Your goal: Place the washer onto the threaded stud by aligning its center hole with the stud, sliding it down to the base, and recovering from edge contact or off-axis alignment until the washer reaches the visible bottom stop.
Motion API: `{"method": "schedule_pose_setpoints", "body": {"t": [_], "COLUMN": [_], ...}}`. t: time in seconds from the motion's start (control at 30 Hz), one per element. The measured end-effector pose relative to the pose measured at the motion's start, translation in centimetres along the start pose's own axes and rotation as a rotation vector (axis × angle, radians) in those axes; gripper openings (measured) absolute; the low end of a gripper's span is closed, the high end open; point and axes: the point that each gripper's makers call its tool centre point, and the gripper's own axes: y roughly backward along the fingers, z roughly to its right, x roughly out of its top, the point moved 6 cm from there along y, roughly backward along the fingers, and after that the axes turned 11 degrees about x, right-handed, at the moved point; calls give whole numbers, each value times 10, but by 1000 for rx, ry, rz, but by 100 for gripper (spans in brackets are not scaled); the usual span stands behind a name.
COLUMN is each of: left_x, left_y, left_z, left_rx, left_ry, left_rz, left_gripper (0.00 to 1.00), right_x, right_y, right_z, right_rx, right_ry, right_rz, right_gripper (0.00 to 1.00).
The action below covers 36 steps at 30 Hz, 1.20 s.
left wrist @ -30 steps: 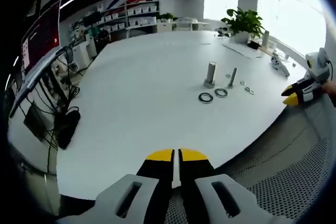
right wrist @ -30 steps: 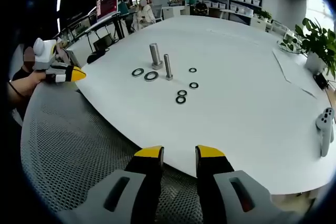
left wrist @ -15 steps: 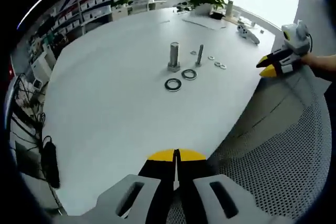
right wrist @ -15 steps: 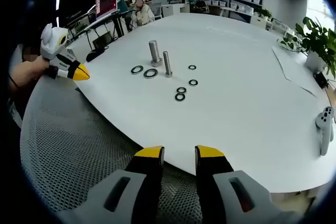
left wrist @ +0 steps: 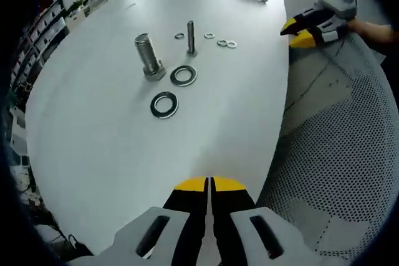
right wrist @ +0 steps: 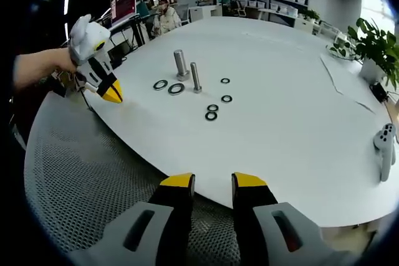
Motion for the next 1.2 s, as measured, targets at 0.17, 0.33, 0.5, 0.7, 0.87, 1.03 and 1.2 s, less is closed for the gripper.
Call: {"method": "schedule_pose_setpoints", "body": {"t": [0.17, 0.33, 0.5, 0.7, 0.87, 1.03, 1.2], "left_x": [12, 24, 35, 44, 57, 68, 77], "left_y": [-3, -7, -13, -18, -22, -26, -27], "left_z": [-8, -17, -35, -47, -51, -55, -52], "left_rx": [-34, -33, 60, 24, 11, -10, -15], "left_ry": [-24, -61, 4, 8, -45, -138, -194], "left_rz": [6, -11, 17, 28, 17, -2, -36], "left_gripper": [0, 3, 20, 27, 27, 27, 27], "right_x": [0, 0, 1, 1, 2, 1, 1], "right_y": [0, 0, 0, -1, 0, 0, 0], "right_z": [0, 0, -1, -2, -1, -1, -2], "right_rx": [-2, 4, 9, 14, 12, 10, 13], "right_ry": [-2, 2, 7, 10, 8, 7, 10], "right_rz": [2, -1, 3, 9, 16, 17, 18], "right_gripper": [26, 26, 26, 26, 26, 26, 26]}}
